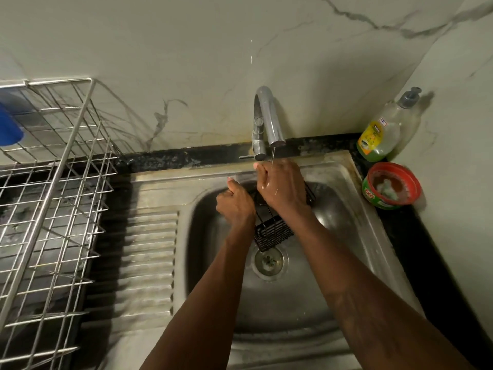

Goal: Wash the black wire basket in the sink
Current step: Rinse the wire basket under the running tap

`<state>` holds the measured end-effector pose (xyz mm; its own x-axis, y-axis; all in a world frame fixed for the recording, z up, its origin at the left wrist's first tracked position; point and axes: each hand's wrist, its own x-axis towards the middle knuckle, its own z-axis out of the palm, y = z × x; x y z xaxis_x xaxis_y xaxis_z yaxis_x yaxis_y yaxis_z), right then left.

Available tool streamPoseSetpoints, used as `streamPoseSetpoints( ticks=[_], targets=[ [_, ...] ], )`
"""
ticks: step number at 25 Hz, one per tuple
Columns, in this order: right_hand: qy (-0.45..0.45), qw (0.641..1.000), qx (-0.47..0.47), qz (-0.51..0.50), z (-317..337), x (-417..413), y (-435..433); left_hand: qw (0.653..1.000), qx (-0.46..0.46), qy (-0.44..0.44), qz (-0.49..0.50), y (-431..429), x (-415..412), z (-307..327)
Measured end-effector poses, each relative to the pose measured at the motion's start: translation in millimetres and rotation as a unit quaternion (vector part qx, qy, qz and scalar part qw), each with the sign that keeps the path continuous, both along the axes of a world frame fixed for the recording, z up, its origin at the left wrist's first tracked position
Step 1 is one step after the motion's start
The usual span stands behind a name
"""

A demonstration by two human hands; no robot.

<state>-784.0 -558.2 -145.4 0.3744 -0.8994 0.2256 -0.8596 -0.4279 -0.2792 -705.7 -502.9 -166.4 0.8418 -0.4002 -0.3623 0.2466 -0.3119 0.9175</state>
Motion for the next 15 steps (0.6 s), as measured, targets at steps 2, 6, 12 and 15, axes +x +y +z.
streamPoseSetpoints(
  ticks=[2, 6, 12, 15],
  targets=[
    [-0.041, 0.997, -0.019, -0.067, -9, -7, 14, 1.000, 0.006, -0.005, 0.010, 5, -4, -4],
    [-0.003, 0.971, 0.131, -0.200, 0, -8, 17, 0.999, 0.018, 0.005, 0.027, 6, -7, -3],
    [0.061, 0.985, 0.109, -0.120, -1, 26, 33, 0.981, 0.074, 0.132, 0.119, 14, 5, -16],
    [0.067, 0.993, 0.101, 0.003, -8, 32, 27, 0.977, 0.096, 0.188, -0.024, 37, 18, -19]
  ],
)
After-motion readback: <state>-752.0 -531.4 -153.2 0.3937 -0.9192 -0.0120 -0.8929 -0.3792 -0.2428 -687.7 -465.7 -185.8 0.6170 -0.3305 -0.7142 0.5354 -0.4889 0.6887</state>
